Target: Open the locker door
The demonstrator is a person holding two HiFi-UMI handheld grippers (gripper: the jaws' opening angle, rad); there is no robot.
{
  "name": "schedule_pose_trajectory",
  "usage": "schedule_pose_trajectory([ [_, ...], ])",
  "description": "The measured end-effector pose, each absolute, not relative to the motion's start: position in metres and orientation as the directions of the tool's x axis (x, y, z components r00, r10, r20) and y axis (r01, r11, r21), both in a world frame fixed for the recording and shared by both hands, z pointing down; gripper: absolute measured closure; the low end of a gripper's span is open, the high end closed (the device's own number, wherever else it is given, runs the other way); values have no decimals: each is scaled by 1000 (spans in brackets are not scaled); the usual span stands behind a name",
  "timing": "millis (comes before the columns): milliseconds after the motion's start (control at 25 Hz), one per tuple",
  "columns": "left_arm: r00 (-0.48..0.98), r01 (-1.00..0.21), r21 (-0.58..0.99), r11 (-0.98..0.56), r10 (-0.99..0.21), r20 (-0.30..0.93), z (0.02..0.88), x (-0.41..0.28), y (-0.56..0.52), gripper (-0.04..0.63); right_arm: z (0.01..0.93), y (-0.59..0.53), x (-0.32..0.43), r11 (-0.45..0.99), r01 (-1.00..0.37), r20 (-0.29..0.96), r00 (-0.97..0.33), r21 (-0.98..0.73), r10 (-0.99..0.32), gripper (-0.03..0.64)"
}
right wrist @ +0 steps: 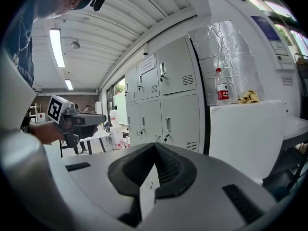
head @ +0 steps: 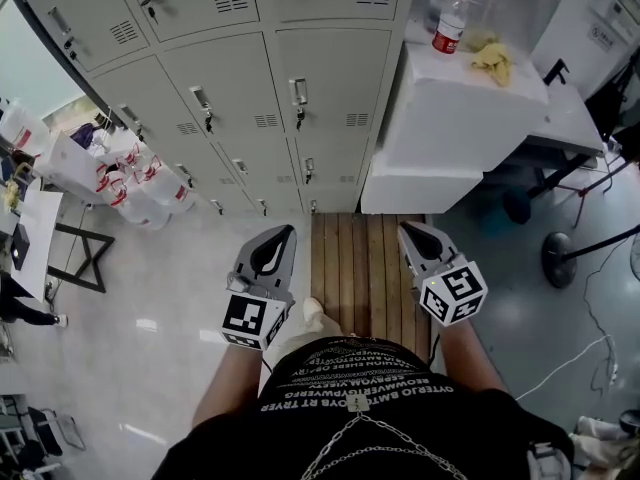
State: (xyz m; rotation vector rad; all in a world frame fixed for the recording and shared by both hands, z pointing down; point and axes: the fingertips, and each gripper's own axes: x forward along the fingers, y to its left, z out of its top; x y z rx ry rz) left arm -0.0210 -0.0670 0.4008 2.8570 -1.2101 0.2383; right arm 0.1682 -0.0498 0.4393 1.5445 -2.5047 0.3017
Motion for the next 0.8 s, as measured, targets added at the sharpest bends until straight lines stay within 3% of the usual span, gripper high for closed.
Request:
schedule_pose_trajectory([
  [800, 733, -673, -26, -739, -671, 114, 399, -75, -187, 598, 422, -162, 104, 406, -913, 252, -400, -30, -881, 620],
])
